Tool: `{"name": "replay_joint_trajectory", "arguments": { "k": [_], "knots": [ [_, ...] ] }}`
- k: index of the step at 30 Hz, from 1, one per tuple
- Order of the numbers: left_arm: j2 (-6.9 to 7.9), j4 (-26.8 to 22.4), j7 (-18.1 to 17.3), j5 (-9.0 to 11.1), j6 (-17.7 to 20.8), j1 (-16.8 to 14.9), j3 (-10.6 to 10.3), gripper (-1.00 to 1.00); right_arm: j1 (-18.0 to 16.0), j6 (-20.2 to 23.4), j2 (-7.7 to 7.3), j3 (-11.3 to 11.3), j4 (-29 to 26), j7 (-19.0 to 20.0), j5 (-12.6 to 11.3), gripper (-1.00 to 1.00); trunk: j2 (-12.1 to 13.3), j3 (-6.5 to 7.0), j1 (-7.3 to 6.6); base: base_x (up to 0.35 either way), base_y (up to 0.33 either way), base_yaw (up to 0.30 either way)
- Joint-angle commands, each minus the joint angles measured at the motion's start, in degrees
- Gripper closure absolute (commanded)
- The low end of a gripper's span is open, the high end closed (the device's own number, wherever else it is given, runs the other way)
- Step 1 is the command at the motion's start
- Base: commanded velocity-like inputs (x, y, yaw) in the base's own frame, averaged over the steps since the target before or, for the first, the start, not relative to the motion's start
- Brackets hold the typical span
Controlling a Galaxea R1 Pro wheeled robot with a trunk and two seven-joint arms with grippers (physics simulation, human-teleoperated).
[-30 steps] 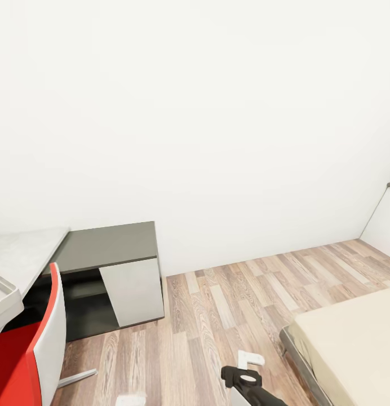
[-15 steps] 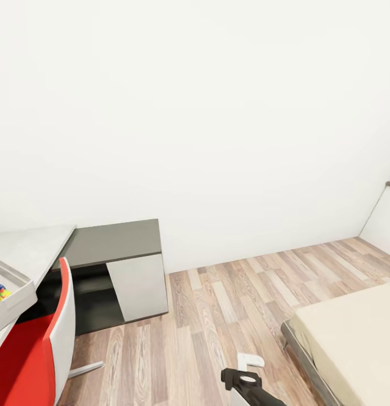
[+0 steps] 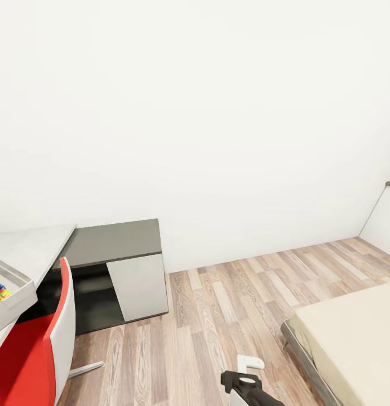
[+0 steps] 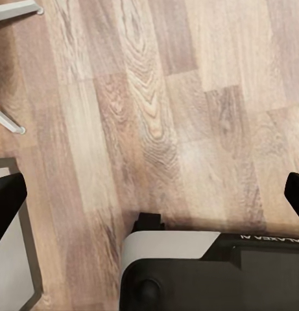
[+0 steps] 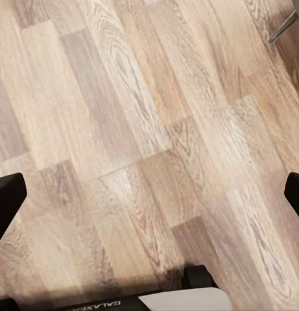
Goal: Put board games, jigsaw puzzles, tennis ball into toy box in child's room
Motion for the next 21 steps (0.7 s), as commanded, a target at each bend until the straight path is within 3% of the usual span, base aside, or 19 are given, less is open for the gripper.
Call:
{"name": "replay_joint_trajectory", "arguments": {
  "k": [1,21],
  "knots": [
    [-0.02,0.0,0.2,0.5,-0.2,0.0,-0.5,-1.00,-0.1,0.3,-0.02,0.5,-0.1,-0.4,-0.3,-1.00,-0.1,-0.13,0.03,0.000,0.000,0.000],
    [-0.09,0.0,0.2,0.5,0.0,0.0,-0.5,-1.00,-0.1,0.3,0.27,0.5,0.7,-0.4,-0.3,-1.00,-0.1,-1.54,0.03,0.000,0.000,0.000]
  ]
}}
